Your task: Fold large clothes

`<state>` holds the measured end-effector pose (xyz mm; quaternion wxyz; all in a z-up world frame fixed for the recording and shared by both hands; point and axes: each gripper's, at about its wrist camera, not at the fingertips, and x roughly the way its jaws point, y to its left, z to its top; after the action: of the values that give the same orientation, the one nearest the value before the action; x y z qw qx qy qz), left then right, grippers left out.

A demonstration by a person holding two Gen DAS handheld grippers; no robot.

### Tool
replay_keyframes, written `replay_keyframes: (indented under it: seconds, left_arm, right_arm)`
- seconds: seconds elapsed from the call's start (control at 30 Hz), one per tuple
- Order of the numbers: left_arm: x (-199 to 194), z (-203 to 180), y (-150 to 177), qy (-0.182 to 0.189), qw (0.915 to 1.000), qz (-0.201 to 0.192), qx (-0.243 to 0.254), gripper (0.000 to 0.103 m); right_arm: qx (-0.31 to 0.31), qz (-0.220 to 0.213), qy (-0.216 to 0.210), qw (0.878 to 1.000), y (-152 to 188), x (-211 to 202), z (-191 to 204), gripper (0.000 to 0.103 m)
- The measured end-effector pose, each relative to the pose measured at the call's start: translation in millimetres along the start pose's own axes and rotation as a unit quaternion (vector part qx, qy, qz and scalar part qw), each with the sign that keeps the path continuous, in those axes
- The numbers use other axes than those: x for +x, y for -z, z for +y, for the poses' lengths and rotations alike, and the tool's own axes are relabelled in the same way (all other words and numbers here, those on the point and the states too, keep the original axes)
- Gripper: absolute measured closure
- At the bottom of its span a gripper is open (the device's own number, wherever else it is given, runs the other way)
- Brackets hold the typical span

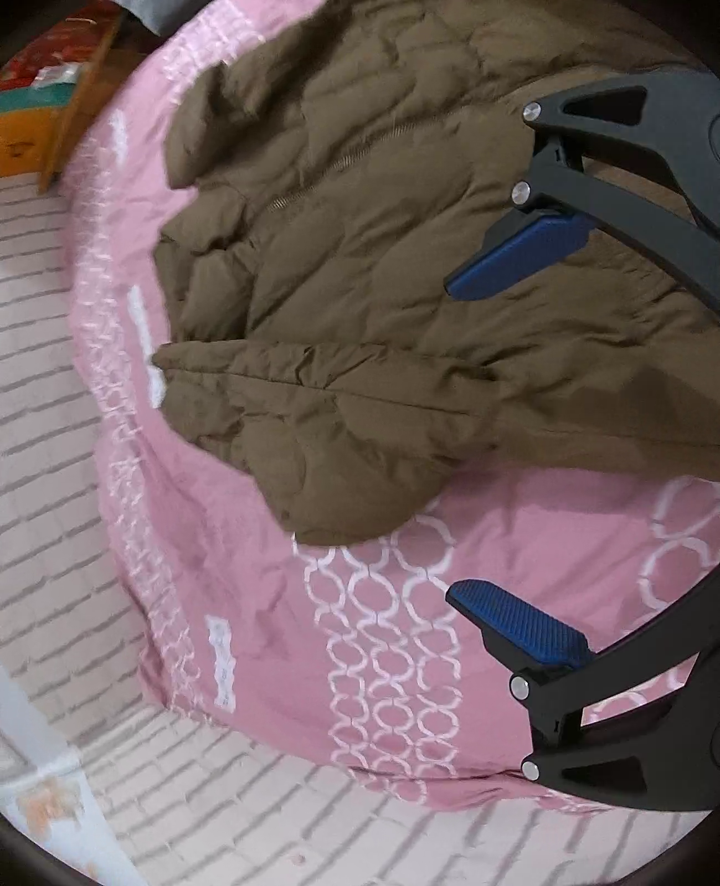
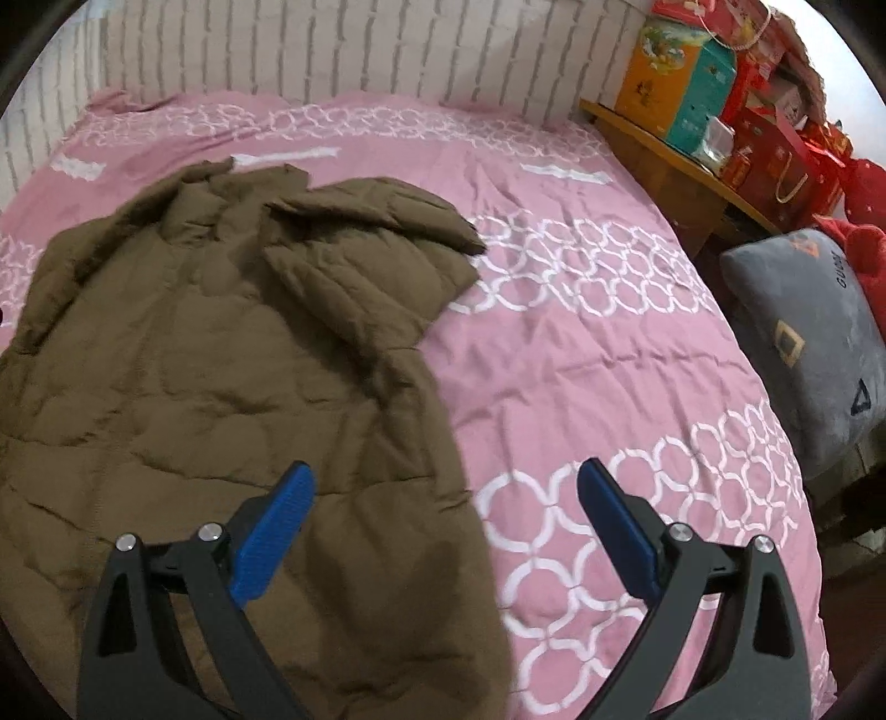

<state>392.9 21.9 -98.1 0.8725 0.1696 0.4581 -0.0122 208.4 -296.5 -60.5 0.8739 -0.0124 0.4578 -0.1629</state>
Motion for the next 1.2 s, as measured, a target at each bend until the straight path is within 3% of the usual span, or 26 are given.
replay_keyframes:
  seconds: [0.07,0.17,0.2,0.23,0.3,0.4,0.57,0.77,0.9,1.07,1.2]
  left_arm:
    - [15.5,-5.1,-7.6,0.008,0.9998,0.016,-0.005,0.004]
    - [35.6,-12.3,-14.3,-0.007,0.9996,0.027,0.001,0.014]
    - [44.7,-14.2,-15.8,-0.026,0.9991,0.033,0.011,0.022]
    - [53.1,-12.5,-15.6,-0.046,0.9981,0.039,0.014,0.038]
    - [64.4,-1.3,-13.3,-0.051,0.9972,0.055,0.002,0.061]
    - [69.3,32.5,-3.0,-0.044,0.9963,0.066,-0.034,0.072]
    - [64.1,57.8,28.1,-0.041,0.9971,0.061,-0.018,0.071]
    - [61.5,61.9,58.9,-0.023,0.9982,0.055,-0.012,0.066]
    - [45.6,74.1,64.2,-0.018,0.9986,0.034,-0.035,0.045]
    - [16.6,104.1,80.4,0.007,0.9961,0.034,-0.081,0.042]
    - [-10.9,124.6,99.0,-0.007,0.9959,0.019,-0.088,0.026]
  right_arm:
    - [0.021,0.011,0.001,1.000,1.4,8.7,-8.2,0.007]
    - [0.040,0.022,0.001,0.999,2.4,18.7,-12.1,0.007]
    - [0.039,0.026,0.001,0.999,2.4,20.4,-10.2,0.007]
    - [0.036,0.026,-0.001,0.999,2.2,21.3,-8.0,0.007]
    - [0.024,0.021,-0.002,0.999,2.5,16.3,-1.7,0.007]
    - [0.011,0.011,0.003,1.000,3.4,8.0,1.7,0.007]
    - [0.012,0.016,0.007,1.000,9.3,1.1,-1.2,0.007]
    - [-0.016,0.023,0.020,0.999,20.7,-6.1,8.4,0.007]
    - [0.003,0.017,0.025,1.000,21.9,-16.3,0.8,0.007]
    - [0.002,0.006,0.035,0.999,10.6,-35.2,2.0,0.007]
    - [-0.004,-0.002,0.035,0.999,1.2,-45.6,12.1,0.007]
